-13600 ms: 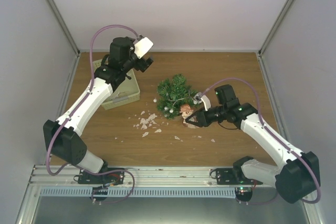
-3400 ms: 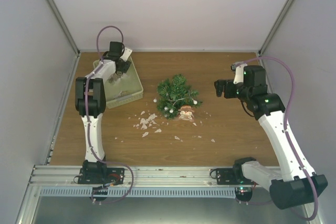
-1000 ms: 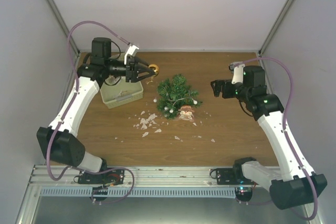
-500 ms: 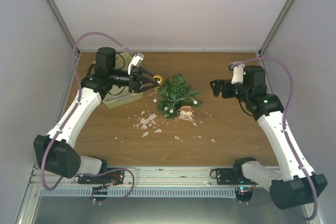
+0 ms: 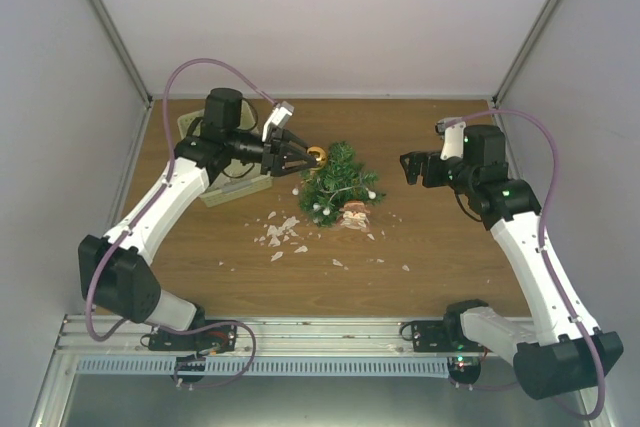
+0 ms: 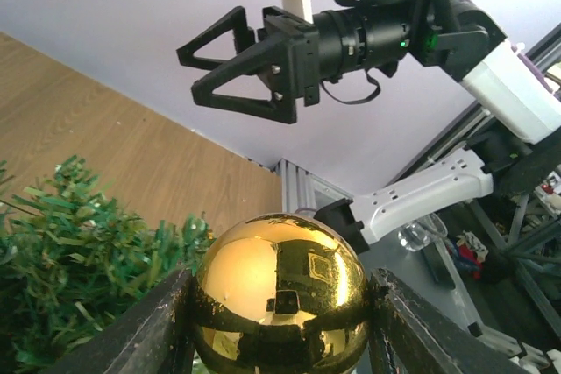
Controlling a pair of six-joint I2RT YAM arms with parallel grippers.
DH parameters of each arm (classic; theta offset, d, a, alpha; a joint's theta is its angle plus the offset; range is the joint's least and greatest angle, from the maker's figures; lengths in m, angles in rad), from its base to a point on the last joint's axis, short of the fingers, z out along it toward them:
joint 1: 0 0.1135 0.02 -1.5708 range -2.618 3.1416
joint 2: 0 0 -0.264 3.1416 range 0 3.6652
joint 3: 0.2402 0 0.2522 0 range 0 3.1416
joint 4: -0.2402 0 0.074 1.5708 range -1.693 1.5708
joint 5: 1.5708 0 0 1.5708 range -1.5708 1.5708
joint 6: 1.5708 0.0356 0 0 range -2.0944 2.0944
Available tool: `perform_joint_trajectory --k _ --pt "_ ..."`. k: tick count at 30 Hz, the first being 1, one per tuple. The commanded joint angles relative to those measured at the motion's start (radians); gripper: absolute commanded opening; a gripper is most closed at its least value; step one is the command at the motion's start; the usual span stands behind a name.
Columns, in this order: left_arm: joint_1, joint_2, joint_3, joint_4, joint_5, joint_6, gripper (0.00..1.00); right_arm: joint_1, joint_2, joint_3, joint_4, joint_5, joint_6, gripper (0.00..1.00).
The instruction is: Decorate the small christmas tree
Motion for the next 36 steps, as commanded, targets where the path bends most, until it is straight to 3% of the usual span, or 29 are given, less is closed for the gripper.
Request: perform_joint_trajectory --k 1,17,36 --pt "-0.014 0.045 0.073 -0.005 -0.016 0.04 0.5 -0.008 -0.01 -0.007 0.019 -0.009 0.0 1.0" --pt "-0.009 0.062 0.085 -0.076 -0.088 0.138 0.49 -0.008 -0.022 -0.023 0.025 -0.007 -0.004 1.0" --pt "0.052 0.014 0.046 -0.103 -0.105 0.156 0.48 -0.007 -0.021 -0.026 0.024 -0.007 -0.006 1.0"
